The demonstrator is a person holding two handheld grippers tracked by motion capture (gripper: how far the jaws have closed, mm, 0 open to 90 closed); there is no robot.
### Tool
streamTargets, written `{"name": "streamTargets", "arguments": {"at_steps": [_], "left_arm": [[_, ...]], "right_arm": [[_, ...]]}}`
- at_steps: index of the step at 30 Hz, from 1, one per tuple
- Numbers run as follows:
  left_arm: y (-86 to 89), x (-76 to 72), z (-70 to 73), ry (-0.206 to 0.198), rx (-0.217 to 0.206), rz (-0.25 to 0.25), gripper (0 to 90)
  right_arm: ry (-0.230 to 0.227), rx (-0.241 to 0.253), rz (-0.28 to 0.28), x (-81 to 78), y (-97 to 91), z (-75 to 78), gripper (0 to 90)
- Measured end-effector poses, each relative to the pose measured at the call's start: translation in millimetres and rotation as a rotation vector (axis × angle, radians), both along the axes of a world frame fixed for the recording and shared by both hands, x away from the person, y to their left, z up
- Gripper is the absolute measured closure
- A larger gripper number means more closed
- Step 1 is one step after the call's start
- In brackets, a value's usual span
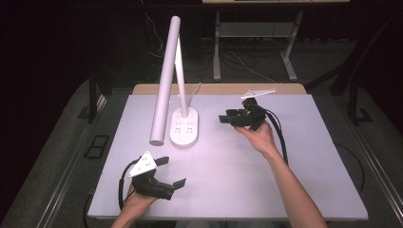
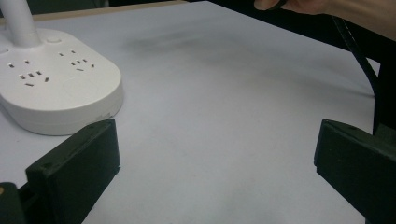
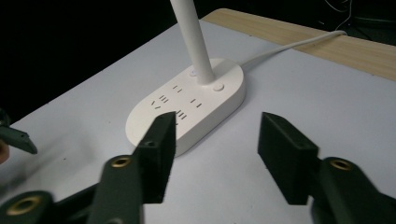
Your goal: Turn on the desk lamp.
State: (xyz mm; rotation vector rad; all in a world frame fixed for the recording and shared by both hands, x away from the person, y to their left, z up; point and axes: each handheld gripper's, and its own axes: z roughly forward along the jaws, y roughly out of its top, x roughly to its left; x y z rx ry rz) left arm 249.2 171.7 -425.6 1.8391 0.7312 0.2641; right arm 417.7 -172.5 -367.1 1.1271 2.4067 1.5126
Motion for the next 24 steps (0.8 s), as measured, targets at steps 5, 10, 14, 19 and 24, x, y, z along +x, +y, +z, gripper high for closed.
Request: {"name": "streamTargets", "arguments": {"at_steps": [5,10,14,19,24], "left_arm": [[-0.2,0.0,-0.1,0.000,0.000,0.001,0.0],[-0.4,0.2,0.0,-0.001,0.000,0.002,0.0],[-1.1,0.0,-0.1,-0.001,-0.001,0.003,0.0],[-1.4,-0.2,0.2,-0.001,-0.001,0.002,0.0],[-0.9,-0.3,0.5,-0.002,0.003,0.002,0.0]], "right_arm": [[-0.008,0.006,-0.020,-15.1,-14.7,4.1,14.1],[0.008,0.029,-0.028,-31.9,-32.2,2.6,7.8],[0.020,0.027,-0.045,-45.9,-43.9,0.2,0.0],[0.018,0.015,-0.049,-65.3,-56.3,-2.1,0.0],[0.014,0.021,-0.057,-86.1,-68.9,-3.4,0.0]]}}
